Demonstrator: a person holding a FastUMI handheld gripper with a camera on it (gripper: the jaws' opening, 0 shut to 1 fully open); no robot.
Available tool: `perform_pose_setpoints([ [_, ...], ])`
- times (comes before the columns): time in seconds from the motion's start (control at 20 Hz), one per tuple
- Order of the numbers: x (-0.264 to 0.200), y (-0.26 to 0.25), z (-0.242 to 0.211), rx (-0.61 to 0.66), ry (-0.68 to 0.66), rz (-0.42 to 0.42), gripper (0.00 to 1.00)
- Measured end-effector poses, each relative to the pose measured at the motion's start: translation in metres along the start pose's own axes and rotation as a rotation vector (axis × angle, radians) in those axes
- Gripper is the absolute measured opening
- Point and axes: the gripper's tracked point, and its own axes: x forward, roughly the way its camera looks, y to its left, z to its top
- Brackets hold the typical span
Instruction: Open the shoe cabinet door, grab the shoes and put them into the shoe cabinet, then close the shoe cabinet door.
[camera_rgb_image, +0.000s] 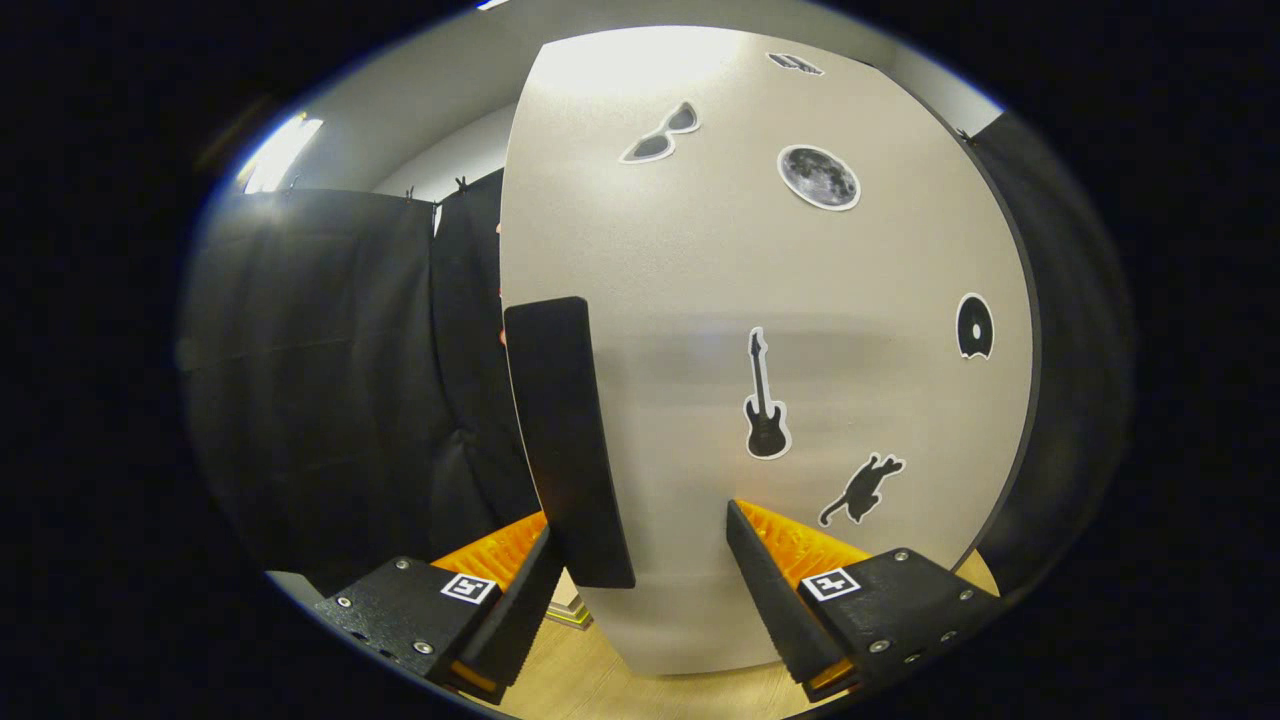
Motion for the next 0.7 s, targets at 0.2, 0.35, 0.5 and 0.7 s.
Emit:
perform_pose_setpoints([
  [0.2,0.0037,-0.0001,-0.0032,0.003,-0.026,-0.044,0.97],
  [0.35,0.0062,0.0005,-0.0033,-0.003,-0.028,-0.063,0.98],
  [0.5,0.0077,0.0003,-0.0037,0.001,-0.024,-0.086,0.98],
  [0.7,0.0095,-0.0003,-0.0030,0.005,-0.036,-0.091,0.98],
])
